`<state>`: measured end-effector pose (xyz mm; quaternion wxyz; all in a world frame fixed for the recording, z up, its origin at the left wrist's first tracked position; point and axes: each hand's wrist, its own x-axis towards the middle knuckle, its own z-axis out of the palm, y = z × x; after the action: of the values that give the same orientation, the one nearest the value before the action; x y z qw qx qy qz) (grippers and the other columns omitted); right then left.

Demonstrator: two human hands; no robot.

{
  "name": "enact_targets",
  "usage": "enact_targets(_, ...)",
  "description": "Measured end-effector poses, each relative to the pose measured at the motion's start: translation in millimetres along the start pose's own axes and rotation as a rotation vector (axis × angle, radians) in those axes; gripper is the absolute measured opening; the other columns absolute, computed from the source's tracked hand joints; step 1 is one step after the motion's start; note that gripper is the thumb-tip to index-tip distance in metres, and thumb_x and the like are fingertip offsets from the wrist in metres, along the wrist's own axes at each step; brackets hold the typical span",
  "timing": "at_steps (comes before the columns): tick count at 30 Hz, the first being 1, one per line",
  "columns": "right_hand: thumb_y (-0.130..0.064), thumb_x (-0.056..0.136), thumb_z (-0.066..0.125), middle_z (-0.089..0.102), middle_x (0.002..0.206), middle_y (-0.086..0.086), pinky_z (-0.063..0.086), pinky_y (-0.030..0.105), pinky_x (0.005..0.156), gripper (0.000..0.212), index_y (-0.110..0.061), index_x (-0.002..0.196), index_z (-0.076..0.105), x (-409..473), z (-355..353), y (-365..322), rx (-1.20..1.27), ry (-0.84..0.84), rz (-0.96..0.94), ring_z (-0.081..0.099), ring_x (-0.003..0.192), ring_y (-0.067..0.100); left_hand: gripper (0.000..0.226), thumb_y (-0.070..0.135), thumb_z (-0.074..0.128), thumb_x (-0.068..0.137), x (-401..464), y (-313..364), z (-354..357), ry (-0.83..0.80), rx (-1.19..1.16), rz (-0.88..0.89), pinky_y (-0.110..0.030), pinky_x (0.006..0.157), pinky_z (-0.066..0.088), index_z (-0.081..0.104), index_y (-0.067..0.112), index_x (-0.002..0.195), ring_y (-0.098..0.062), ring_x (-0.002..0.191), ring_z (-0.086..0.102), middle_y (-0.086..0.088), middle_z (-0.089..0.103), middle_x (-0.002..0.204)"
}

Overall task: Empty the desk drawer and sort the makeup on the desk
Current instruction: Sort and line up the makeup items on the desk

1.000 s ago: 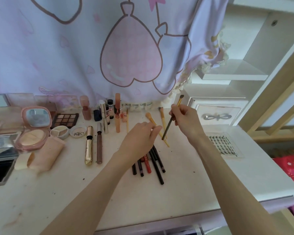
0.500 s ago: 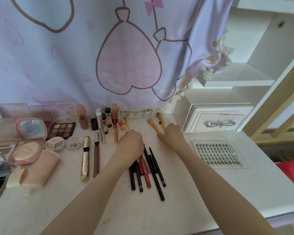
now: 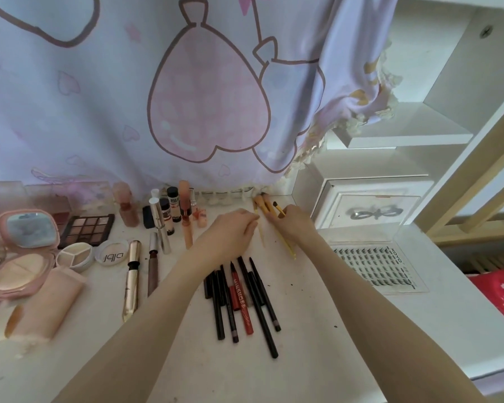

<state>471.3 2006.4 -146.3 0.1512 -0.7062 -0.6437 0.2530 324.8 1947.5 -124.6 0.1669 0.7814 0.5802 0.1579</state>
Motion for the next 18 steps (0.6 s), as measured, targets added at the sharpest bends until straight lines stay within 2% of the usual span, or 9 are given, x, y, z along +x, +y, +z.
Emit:
enact_targets(2, -0.056, 0.087, 0.050, 0.053, 0.113, 0.013, 0.044, 0.036, 0.080, 0.059, -0.004, 0.115, 0.049, -1.2, 6.3, -4.4, -0.045, 0.009, -0.012, 0.052, 0.108, 0.032, 0.038, 0.023, 0.031, 0.100, -8.9, -4.8, -8.6, 0.081, -0.059, -0.030, -0.032, 0.104, 0.034, 0.046, 0.016, 0.134, -0.019, 0.122, 0.046, -0.003, 0.049, 0.135)
enact_targets(4, -0.049, 0.088, 0.053, 0.042, 0.131, 0.016, 0.039, 0.040, 0.094, 0.065, 0.000, 0.129, 0.038, -5.7, 12.7, -11.6, -0.128, 0.035, -0.009, 0.042, 0.122, 0.034, 0.036, 0.022, 0.032, 0.100, -22.7, -6.0, -11.5, 0.095, -0.086, -0.030, -0.033, 0.104, 0.035, 0.050, 0.017, 0.131, -0.018, 0.118, 0.049, -0.002, 0.053, 0.129)
enact_targets(7, -0.021, 0.095, 0.045, 0.041, 0.130, 0.017, 0.039, 0.038, 0.093, 0.038, 0.001, 0.125, 0.038, -10.5, 17.6, -20.7, -0.209, 0.098, -0.024, 0.040, 0.120, 0.032, 0.035, 0.022, 0.034, 0.100, -46.6, -4.3, -7.3, 0.088, -0.140, -0.002, -0.019, 0.095, 0.035, 0.052, 0.018, 0.128, -0.012, 0.113, 0.050, 0.002, 0.055, 0.125)
enact_targets(9, -0.008, 0.093, 0.040, 0.044, 0.125, 0.017, 0.041, 0.037, 0.090, 0.029, 0.001, 0.120, 0.040, -13.5, 19.2, -21.8, -0.285, 0.101, -0.032, 0.043, 0.115, 0.031, 0.034, 0.022, 0.034, 0.100, -59.1, -4.4, -4.7, 0.102, -0.161, 0.000, -0.017, 0.093, 0.036, 0.053, 0.018, 0.128, -0.011, 0.112, 0.050, 0.003, 0.055, 0.125)
enact_targets(14, -0.007, 0.093, 0.041, 0.046, 0.124, 0.017, 0.041, 0.034, 0.091, 0.028, 0.000, 0.120, 0.041, -27.2, 20.6, -16.9, -0.478, 0.065, -0.029, 0.047, 0.113, 0.029, 0.033, 0.021, 0.035, 0.099, -78.9, -5.9, -5.3, 0.136, -0.179, -0.019, -0.014, 0.090, 0.036, 0.054, 0.017, 0.126, -0.009, 0.109, 0.052, 0.002, 0.057, 0.122)
enact_targets(18, -0.008, 0.094, 0.040, 0.048, 0.124, 0.017, 0.041, 0.034, 0.088, 0.029, 0.000, 0.122, 0.039, -43.6, 13.5, -16.7, -0.376, 0.013, 0.027, 0.048, 0.114, 0.030, 0.033, 0.019, 0.036, 0.099, -98.6, -3.3, -9.0, 0.157, -0.217, -0.029, -0.011, 0.089, 0.034, 0.055, 0.016, 0.125, -0.009, 0.109, 0.052, 0.002, 0.058, 0.121)
